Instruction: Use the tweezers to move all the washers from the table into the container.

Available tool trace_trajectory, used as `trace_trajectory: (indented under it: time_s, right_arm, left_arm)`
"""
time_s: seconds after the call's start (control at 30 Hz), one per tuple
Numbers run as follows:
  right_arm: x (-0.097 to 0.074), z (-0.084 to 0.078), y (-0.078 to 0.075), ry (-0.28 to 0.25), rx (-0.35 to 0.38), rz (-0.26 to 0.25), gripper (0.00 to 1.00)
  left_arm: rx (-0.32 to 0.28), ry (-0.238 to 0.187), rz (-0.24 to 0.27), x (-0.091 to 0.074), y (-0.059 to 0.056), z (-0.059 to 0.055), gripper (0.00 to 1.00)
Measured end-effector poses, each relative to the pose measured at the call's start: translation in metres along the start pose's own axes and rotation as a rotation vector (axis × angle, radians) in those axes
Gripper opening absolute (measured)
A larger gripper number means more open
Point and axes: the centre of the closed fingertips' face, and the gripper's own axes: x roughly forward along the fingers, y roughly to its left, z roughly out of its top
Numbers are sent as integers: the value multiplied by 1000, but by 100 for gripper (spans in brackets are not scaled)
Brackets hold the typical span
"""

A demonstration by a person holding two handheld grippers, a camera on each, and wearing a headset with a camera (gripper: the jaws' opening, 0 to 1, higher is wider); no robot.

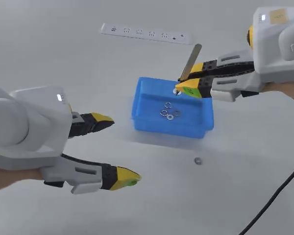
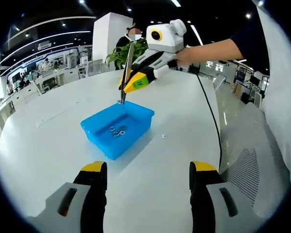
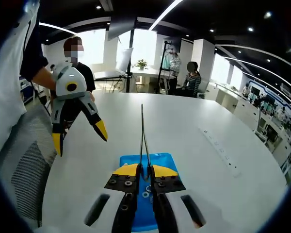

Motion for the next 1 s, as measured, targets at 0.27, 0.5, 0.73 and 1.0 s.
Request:
trace_trajectory:
  time_s: [0.27, 0.5, 0.73, 1.0]
  right_arm:
    - [28, -34, -6, 76, -1, 12, 9]
    - [43, -56, -9, 95, 12, 29, 10]
    - [48, -65, -9, 113, -1, 35, 10]
    - [49, -70, -6, 119, -2, 45, 10]
  left_arm:
    - [-38, 2, 13, 4, 5, -3, 75]
    - [-51, 11, 18, 6, 6, -5, 77]
    - [-51, 27, 16, 4, 6, -7, 79]
    - [-29, 28, 23, 4, 16, 5, 81]
